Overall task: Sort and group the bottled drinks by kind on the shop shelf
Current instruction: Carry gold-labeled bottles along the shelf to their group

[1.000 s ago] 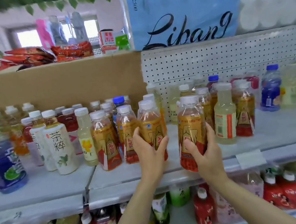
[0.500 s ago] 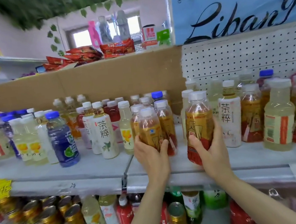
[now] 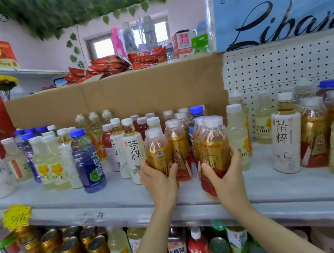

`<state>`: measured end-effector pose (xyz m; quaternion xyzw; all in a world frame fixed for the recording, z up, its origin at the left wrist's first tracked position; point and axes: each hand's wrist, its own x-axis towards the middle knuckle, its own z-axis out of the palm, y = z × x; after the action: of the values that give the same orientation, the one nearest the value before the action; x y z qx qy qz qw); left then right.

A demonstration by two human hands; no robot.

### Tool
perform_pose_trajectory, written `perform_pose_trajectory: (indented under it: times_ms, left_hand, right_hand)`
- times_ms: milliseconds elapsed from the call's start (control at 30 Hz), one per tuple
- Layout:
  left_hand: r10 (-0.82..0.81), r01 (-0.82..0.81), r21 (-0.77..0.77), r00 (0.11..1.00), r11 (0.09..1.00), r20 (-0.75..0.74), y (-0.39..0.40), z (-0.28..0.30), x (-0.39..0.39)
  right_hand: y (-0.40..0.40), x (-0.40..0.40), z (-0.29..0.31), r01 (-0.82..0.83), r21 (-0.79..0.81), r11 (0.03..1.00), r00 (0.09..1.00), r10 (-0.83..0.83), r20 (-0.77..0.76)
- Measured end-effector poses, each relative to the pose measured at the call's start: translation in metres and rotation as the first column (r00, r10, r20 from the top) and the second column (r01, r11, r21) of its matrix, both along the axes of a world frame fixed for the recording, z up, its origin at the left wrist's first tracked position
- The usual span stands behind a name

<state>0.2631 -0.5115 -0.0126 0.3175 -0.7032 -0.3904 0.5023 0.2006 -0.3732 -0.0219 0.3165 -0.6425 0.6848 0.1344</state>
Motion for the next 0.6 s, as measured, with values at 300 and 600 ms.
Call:
perform_pose_trajectory:
  times_ms: [300,600]
  left_hand:
    - [-0.187,0.186,-0.074,0.982,0.98,-0.009,-0.006,-0.009,-0.01]
    - [-0.278,0.283,-0.127,0.959,0.951,0.051,-0.017,-0.007,-0.01]
  right_hand:
    - [-0.029,0.002,-0.008,0.181,0.101,0.978,0.983,-0.178,-0.041]
    - [-0.042,0.001,0.002,0.308,0.276,0.911,0.949,-0.271,-0.164]
